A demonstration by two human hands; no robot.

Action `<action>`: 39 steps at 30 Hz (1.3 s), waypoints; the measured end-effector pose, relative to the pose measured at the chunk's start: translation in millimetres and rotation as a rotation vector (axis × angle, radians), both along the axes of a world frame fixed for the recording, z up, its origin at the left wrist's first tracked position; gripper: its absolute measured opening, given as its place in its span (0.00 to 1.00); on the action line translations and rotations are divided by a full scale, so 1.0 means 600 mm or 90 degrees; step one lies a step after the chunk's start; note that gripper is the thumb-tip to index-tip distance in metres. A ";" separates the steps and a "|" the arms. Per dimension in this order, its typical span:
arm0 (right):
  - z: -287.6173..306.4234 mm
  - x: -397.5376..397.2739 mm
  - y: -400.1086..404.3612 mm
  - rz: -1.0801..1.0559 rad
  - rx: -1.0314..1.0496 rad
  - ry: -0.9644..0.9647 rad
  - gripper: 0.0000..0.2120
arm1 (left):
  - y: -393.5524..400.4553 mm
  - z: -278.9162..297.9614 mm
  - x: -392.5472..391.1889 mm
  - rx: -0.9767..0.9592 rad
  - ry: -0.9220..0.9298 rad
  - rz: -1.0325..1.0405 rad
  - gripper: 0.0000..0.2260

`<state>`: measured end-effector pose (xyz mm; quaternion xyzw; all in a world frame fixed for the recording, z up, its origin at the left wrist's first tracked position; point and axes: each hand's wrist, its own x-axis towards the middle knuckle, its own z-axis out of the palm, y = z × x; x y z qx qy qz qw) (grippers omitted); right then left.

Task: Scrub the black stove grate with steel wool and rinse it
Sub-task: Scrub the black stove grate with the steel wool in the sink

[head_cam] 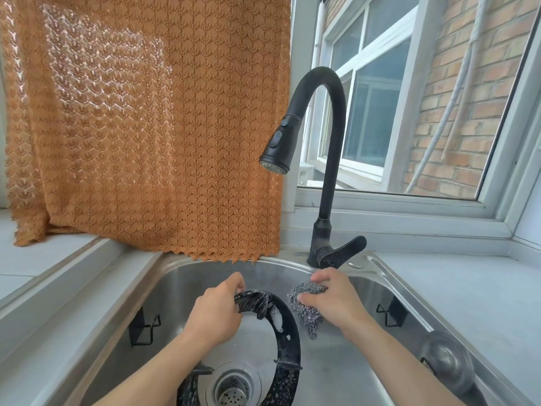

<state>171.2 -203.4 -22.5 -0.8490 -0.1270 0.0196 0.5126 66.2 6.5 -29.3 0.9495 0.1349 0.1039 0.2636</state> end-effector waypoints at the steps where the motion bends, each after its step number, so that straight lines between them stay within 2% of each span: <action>1: -0.002 -0.002 -0.001 0.015 -0.039 -0.016 0.21 | 0.001 0.002 0.000 -0.002 0.013 0.003 0.13; 5: -0.003 -0.010 0.005 0.099 -0.175 -0.085 0.22 | 0.005 0.007 0.001 -0.032 0.054 0.033 0.10; 9: -0.010 -0.023 0.027 0.179 -0.277 -0.191 0.18 | -0.001 0.005 0.004 -0.049 0.037 0.028 0.09; 12: -0.013 -0.027 0.042 0.226 -0.286 -0.271 0.18 | -0.005 0.003 0.003 -0.001 -0.015 -0.001 0.09; 15: -0.015 -0.029 0.049 0.256 -0.281 -0.325 0.18 | -0.001 0.000 0.006 0.035 -0.025 -0.048 0.05; 20: -0.023 -0.030 0.052 0.236 -0.297 -0.357 0.18 | 0.005 -0.006 0.010 0.002 -0.018 -0.076 0.06; 24: -0.030 -0.030 0.055 0.185 -0.346 -0.318 0.19 | 0.003 -0.007 0.013 -0.002 -0.019 -0.076 0.06; 33: -0.055 -0.016 0.043 0.100 -0.453 -0.107 0.24 | 0.004 -0.004 0.011 -0.004 -0.024 -0.071 0.07; 36: -0.059 -0.013 0.043 0.109 -0.489 -0.050 0.31 | 0.006 -0.005 0.010 0.000 -0.023 -0.068 0.09; 39: -0.059 -0.011 0.043 0.124 -0.526 0.009 0.25 | 0.007 -0.005 0.012 -0.001 -0.017 -0.071 0.07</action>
